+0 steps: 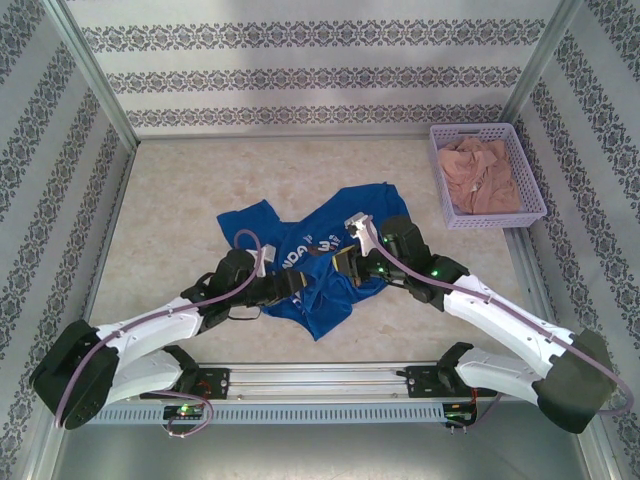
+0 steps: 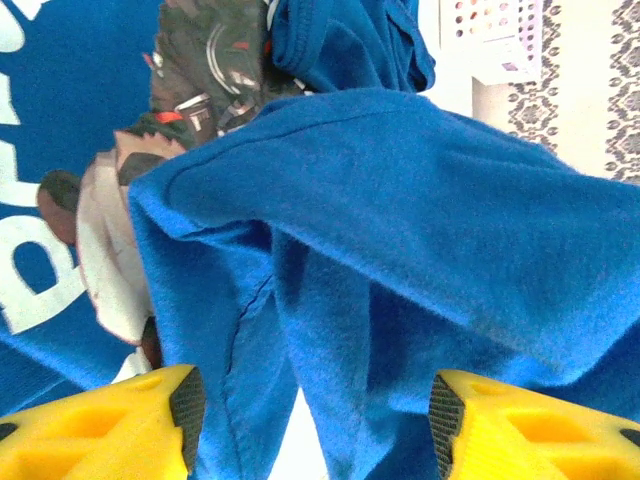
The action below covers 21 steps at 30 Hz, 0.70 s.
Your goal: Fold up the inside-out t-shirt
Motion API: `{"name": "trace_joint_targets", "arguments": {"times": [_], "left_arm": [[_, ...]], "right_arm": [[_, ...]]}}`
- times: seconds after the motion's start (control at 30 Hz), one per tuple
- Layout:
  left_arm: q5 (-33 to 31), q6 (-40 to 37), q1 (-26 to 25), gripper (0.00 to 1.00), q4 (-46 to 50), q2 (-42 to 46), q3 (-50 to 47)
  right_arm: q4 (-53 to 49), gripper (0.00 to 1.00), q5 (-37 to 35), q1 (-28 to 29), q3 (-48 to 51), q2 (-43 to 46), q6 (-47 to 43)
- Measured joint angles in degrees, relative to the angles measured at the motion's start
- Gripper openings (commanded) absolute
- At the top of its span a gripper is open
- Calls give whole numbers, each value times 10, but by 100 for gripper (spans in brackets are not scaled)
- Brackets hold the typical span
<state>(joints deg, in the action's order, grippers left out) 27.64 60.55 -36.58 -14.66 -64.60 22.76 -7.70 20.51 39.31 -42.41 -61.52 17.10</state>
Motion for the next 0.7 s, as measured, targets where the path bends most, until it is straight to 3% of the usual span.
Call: {"name": "trace_joint_targets", "arguments": {"times": [0.43, 0.57, 0.7], "left_arm": [[-11, 63, -54, 65, -90, -22, -17], [-44, 90, -79, 56, -112, -24, -20], [-84, 108, -108, 39, -136, -41, -16]], "right_arm": [[61, 0, -32, 24, 3, -2, 42], [76, 0, -40, 27, 9, -2, 46], [86, 0, -51, 33, 23, -2, 53]]}}
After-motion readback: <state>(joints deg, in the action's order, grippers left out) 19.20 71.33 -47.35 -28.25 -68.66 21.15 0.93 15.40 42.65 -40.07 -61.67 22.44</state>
